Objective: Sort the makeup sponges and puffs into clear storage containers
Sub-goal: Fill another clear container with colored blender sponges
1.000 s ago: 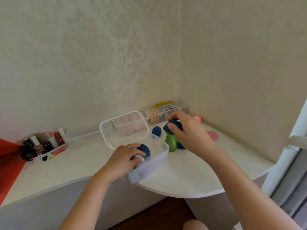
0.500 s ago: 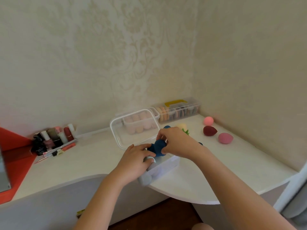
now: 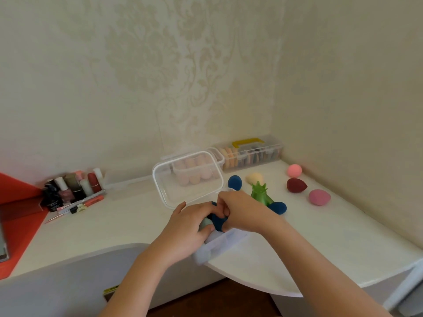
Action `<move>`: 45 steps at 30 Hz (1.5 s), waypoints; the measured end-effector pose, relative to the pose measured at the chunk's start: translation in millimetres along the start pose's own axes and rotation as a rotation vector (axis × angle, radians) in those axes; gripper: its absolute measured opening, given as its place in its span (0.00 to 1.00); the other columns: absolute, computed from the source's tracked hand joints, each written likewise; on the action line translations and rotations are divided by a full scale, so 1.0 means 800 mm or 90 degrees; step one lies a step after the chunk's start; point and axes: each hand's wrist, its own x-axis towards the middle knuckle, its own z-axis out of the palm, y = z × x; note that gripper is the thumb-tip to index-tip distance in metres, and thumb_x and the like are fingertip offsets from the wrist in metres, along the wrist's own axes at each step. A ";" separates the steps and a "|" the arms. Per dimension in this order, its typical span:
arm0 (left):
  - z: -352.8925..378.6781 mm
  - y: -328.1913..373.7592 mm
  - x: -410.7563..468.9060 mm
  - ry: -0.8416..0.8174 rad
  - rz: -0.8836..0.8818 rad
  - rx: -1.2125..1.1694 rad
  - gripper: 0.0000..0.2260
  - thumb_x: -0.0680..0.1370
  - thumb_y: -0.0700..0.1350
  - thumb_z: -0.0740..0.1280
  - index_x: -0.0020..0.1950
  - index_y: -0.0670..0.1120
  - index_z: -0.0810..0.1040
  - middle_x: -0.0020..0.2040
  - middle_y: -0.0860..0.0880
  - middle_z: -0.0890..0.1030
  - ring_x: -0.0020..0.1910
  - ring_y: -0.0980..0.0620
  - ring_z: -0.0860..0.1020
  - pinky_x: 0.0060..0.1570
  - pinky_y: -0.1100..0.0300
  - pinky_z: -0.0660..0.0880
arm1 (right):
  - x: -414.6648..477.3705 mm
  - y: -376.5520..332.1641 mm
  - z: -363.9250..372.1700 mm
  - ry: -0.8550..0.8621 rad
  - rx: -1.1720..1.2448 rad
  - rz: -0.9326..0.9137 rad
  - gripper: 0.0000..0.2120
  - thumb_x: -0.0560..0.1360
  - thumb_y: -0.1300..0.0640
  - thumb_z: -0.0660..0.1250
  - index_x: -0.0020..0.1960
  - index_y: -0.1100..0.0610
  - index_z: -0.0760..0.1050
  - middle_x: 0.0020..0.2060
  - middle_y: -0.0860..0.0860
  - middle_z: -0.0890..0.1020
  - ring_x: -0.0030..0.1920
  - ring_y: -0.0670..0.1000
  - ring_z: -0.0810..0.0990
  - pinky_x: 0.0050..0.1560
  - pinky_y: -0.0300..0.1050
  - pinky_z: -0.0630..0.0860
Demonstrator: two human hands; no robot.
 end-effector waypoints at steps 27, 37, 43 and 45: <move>-0.001 0.000 0.010 -0.048 -0.051 0.077 0.15 0.82 0.47 0.55 0.62 0.65 0.73 0.74 0.59 0.61 0.72 0.62 0.57 0.74 0.53 0.46 | 0.137 0.127 -0.060 -0.093 0.054 0.050 0.20 0.75 0.62 0.67 0.65 0.52 0.74 0.61 0.50 0.76 0.59 0.51 0.76 0.55 0.42 0.76; -0.002 0.003 0.013 -0.052 -0.044 0.086 0.14 0.82 0.47 0.56 0.63 0.62 0.74 0.74 0.58 0.63 0.73 0.61 0.57 0.68 0.61 0.45 | 0.116 0.115 -0.087 0.089 0.176 0.041 0.10 0.69 0.56 0.75 0.45 0.56 0.75 0.41 0.49 0.78 0.42 0.49 0.77 0.42 0.43 0.74; -0.002 0.002 0.013 -0.054 -0.041 0.084 0.15 0.81 0.47 0.57 0.63 0.62 0.74 0.74 0.58 0.63 0.73 0.62 0.56 0.65 0.62 0.45 | 0.063 0.060 -0.131 0.110 0.290 -0.078 0.10 0.72 0.53 0.73 0.48 0.57 0.76 0.41 0.50 0.81 0.34 0.45 0.79 0.36 0.36 0.76; -0.002 0.003 0.012 -0.047 -0.040 0.080 0.15 0.81 0.47 0.57 0.64 0.61 0.73 0.73 0.58 0.64 0.73 0.62 0.56 0.67 0.61 0.45 | 0.039 0.038 -0.136 0.020 0.249 -0.117 0.10 0.72 0.51 0.72 0.48 0.56 0.79 0.38 0.48 0.81 0.32 0.43 0.78 0.36 0.33 0.75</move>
